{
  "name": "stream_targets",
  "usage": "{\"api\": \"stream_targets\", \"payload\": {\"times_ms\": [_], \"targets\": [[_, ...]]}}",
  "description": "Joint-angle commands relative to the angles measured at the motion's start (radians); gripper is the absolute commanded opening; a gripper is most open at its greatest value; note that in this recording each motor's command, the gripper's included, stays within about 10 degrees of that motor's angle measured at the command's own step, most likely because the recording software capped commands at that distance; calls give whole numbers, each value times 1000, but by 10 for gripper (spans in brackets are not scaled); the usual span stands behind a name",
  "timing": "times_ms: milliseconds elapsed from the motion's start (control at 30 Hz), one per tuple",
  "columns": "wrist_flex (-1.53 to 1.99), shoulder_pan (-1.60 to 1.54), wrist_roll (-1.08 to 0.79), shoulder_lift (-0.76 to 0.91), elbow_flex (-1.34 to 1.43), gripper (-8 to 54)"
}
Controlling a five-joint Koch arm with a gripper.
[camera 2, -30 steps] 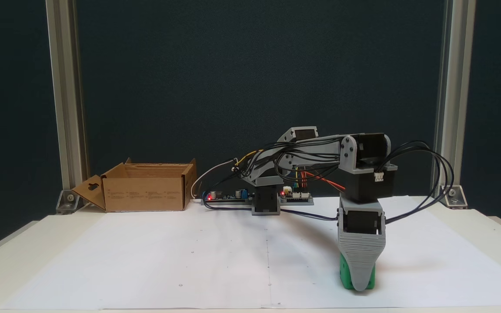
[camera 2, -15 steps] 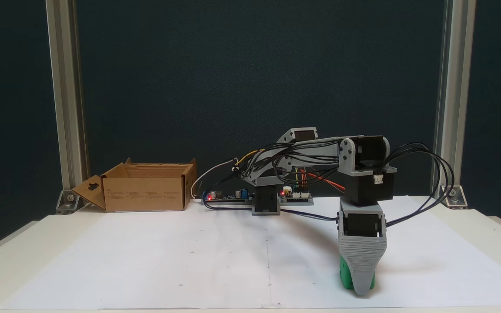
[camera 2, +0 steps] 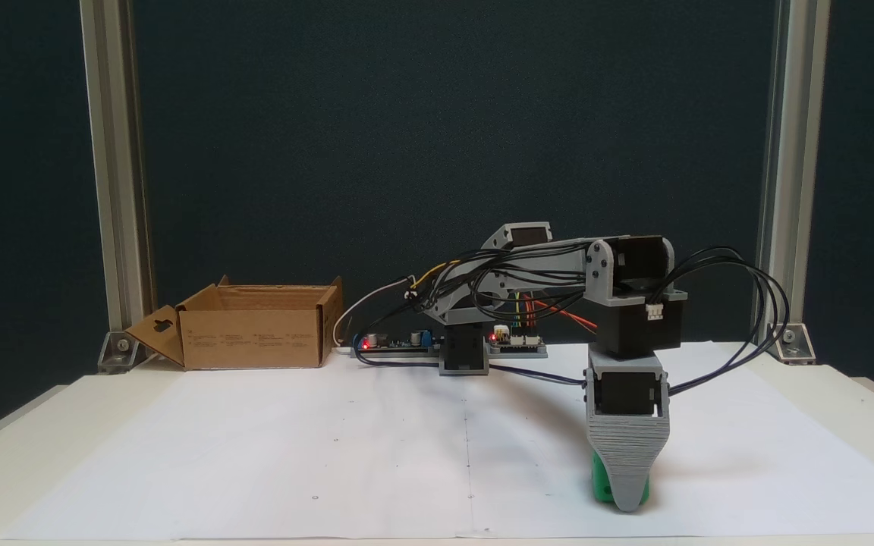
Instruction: Grasp a green dice and put it in the bin.
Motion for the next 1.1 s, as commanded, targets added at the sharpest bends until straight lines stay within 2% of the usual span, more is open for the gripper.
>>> {"api": "stream_targets", "payload": {"times_ms": [0, 200, 367, 467, 733, 1067], "targets": [[-91, 18, 63, 46, 86, 114], [-259, 43, 63, 253, 388, 115], [-523, 91, 63, 504, 779, 114], [-551, 123, 63, 645, 890, 115], [-526, 331, -12, 983, 1078, 114], [-169, 469, -135, 1298, 1085, 114]]}}
